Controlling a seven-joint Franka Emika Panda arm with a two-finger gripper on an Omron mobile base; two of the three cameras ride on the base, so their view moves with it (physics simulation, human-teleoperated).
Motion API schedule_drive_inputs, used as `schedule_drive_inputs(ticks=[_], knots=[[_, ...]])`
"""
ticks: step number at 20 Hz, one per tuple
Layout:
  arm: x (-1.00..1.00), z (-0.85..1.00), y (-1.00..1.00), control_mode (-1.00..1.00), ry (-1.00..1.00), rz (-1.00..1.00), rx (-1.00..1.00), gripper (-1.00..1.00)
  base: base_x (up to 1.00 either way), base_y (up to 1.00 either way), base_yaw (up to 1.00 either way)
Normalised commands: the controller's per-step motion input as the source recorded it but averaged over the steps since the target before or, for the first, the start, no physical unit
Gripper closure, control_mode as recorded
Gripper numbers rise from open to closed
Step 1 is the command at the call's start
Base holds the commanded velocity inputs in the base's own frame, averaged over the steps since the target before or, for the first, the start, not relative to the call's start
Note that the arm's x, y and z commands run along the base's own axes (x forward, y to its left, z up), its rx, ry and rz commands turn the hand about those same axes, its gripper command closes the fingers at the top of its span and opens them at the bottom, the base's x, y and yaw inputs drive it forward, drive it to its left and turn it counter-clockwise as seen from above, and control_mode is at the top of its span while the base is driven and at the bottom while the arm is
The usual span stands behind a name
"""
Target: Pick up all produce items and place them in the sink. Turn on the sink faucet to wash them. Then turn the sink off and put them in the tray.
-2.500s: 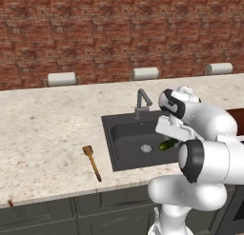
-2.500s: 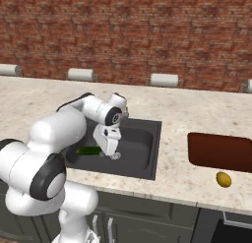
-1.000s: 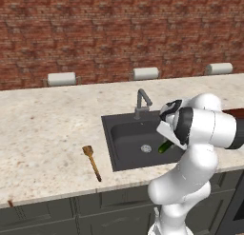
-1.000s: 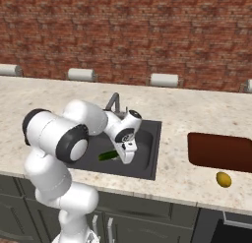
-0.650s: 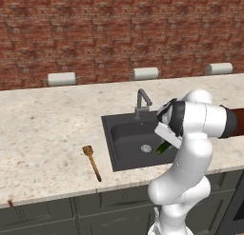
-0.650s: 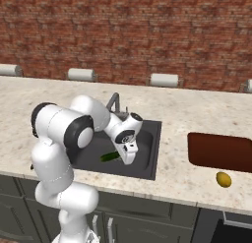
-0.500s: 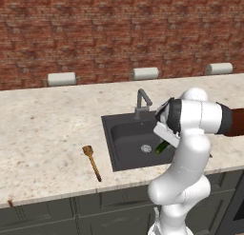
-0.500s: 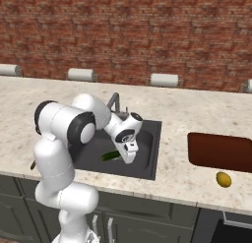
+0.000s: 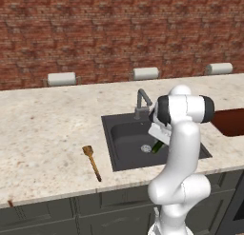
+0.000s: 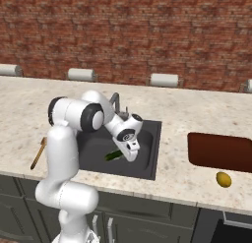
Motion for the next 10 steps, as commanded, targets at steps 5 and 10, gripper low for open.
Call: schedule_drive_inputs(ticks=[5, 10], knots=[[0.22, -0.36, -0.07, -1.00, -0.02, 0.10, 0.02, 1.00, 0.00, 0.00, 0.00], [0.03, -0.43, -0.03, -1.00, -0.01, 0.10, 0.02, 1.00, 0.00, 0.00, 0.00]])
